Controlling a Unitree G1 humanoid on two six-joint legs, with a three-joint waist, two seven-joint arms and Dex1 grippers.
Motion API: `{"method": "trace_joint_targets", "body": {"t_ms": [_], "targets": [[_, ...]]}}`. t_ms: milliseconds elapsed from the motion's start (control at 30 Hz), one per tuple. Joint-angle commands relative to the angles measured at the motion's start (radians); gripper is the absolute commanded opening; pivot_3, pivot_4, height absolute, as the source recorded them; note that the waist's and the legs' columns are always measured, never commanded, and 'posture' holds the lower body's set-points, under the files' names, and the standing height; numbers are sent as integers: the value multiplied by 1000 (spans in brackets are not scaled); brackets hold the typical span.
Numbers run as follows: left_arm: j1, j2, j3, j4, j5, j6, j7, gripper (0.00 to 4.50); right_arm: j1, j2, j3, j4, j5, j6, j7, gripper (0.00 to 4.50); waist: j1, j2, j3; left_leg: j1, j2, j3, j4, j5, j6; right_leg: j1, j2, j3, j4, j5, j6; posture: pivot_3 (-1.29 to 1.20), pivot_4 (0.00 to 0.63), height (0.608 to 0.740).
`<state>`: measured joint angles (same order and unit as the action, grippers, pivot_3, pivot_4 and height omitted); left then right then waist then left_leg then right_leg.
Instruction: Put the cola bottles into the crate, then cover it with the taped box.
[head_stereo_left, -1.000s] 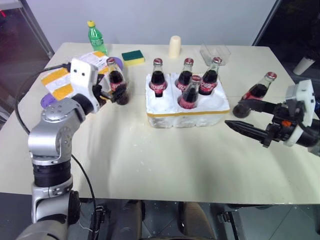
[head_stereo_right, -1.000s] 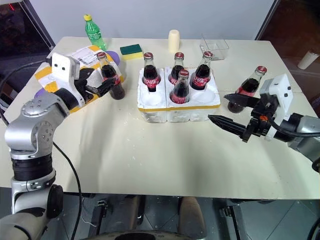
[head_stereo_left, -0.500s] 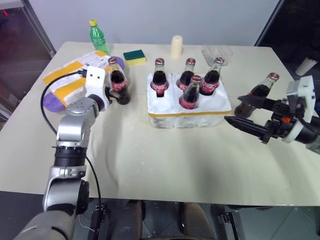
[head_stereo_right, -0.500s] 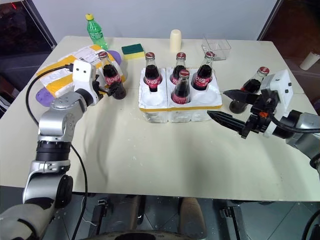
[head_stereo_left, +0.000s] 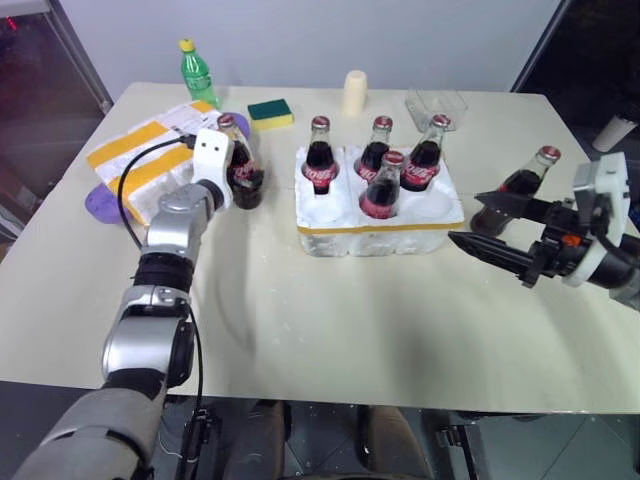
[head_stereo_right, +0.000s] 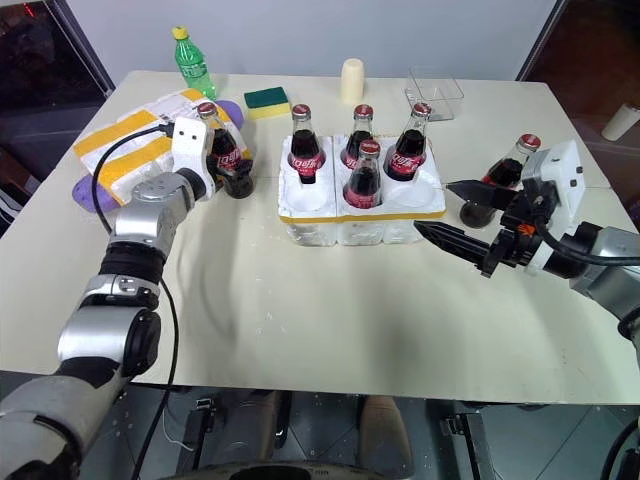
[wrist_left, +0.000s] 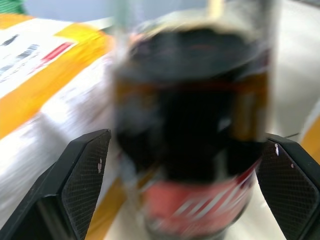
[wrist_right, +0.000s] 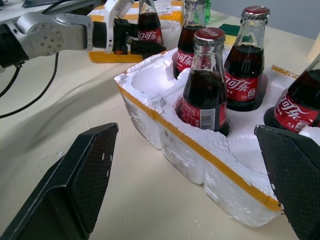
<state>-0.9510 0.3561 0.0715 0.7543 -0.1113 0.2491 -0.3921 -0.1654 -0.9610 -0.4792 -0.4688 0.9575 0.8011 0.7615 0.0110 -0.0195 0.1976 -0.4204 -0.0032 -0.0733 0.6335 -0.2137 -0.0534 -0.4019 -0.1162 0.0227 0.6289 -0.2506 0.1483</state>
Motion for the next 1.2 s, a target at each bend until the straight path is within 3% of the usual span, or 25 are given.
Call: {"method": "trace_joint_targets", "body": {"t_ms": [33,67,200,333,467,533,600,933,1200], "targets": [[-29,17,24,-7,-11,-32,-19,3061,2,-4,-36,-17,16,-2,2,4500,-2,0,0,0,0,0,0,0,0,-1,0,0,0,0,0,0,150,739],[-25,23,25,-14,-12,-27,-24,2780,4,-4,-37,-19,17,-2,2,4500,-2,0,0,0,0,0,-1,0,0,-1,0,0,0,0,0,0,150,739],[-7,61,55,-86,-46,50,-46,2826,13,-6,-46,-22,21,1,0,4500,-4,0,0,0,0,0,-1,0,0,-1,0,0,0,0,0,0,150,739],[18,132,139,-306,-237,305,-207,2826,27,-7,-59,-27,23,5,-8,4500,-22,0,0,-4,0,0,-1,0,0,-6,0,0,2,0,0,0,150,739],[78,259,152,-608,-499,614,-468,2826,45,-3,-66,-40,26,6,-14,4500,-25,-1,1,-6,0,-1,-1,0,0,-7,0,0,2,0,0,0,150,739],[90,308,161,-706,-618,702,-579,2826,50,0,-70,-44,26,6,-18,4500,-24,-1,1,-6,0,-1,-1,0,0,-7,0,0,1,0,0,0,150,739],[43,299,170,-718,-692,744,-612,2826,54,5,-70,-46,25,5,-24,4500,-20,0,1,-5,0,-1,-1,0,-1,-6,0,0,2,0,0,0,150,739],[-64,141,-62,-547,-447,463,-587,2826,98,21,-115,-81,46,12,-66,4500,-20,0,1,-2,0,-2,0,1,-2,-1,0,-1,1,0,-1,0,150,739],[-59,96,-173,-467,-281,257,-621,2826,146,46,-141,-116,61,12,-101,4500,-21,0,1,-5,0,-2,-2,1,-2,-6,0,-1,1,0,-1,0,150,739]]}}
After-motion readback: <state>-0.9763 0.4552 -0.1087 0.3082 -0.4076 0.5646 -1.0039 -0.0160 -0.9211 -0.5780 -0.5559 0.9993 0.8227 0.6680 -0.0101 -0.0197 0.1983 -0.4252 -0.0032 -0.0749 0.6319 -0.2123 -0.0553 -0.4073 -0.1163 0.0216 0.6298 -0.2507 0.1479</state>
